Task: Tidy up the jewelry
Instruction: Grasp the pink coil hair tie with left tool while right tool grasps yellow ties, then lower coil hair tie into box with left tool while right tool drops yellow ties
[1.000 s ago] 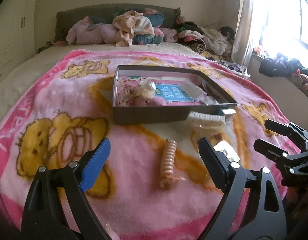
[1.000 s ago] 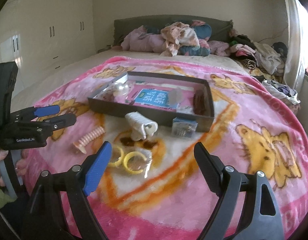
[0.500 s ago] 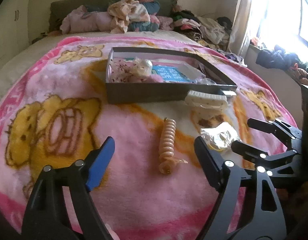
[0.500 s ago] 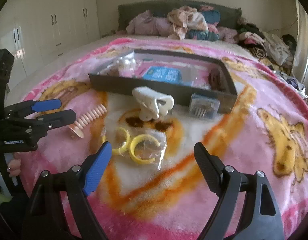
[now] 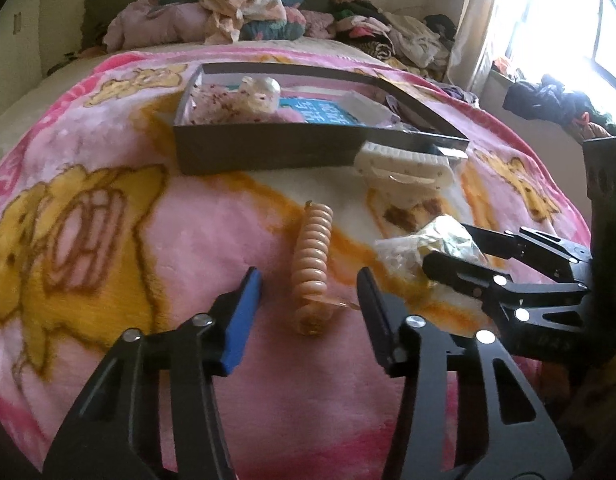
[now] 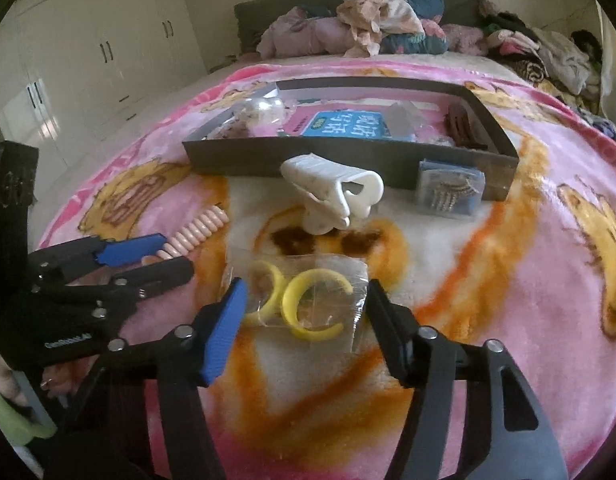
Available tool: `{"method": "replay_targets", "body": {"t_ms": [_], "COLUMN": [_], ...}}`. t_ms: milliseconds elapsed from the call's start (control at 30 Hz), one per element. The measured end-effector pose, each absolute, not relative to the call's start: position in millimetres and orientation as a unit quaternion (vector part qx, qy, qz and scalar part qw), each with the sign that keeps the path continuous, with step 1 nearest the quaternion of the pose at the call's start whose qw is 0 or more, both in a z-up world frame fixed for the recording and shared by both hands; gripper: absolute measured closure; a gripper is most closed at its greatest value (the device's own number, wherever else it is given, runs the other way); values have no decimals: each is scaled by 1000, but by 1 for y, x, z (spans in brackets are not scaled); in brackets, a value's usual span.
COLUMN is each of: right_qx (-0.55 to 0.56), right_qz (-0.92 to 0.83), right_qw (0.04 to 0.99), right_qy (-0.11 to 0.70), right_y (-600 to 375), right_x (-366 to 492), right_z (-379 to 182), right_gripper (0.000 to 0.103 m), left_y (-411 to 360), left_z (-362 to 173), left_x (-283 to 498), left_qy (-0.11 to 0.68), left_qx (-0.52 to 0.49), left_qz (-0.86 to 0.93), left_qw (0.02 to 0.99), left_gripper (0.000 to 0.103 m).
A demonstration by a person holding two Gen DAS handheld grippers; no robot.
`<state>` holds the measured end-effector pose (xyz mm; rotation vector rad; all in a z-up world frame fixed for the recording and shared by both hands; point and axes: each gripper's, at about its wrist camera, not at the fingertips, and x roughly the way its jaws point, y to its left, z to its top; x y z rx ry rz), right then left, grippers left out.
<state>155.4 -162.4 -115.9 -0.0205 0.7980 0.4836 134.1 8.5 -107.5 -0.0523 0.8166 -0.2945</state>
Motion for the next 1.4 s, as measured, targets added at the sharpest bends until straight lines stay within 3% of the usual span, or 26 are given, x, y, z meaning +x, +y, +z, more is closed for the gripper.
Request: {"method": "replay_targets", "body": {"t_ms": [100,133,167,667,1400], "right_qx": [-3,-2,0,-11,-13], "right_qz": [236,235,231,258,204], "right_qw": [893,896,900,914,943], "right_qy": [382,377,371,313,263], "right_y": [-166,-168,-170,-182,-226], "right_x": [154,153,152,132,148], "right_z": [-113,-111,-108,-58,-6], "right_gripper": [60,67,83,97,97], "left_y": [6,5,4,-7,-35], "left_z": [-109,-109,-109,-74,-19], "left_x": [134,133,133,126,156], "left_qy": [398,397,397,357,308], "left_qx": [-19,-17,-16,-11,3], "left_qz": [-145,-145,-145,-153,-169], "left_qw": [906,906,906,921,936], "left_gripper": [78,79,79,82,82]}}
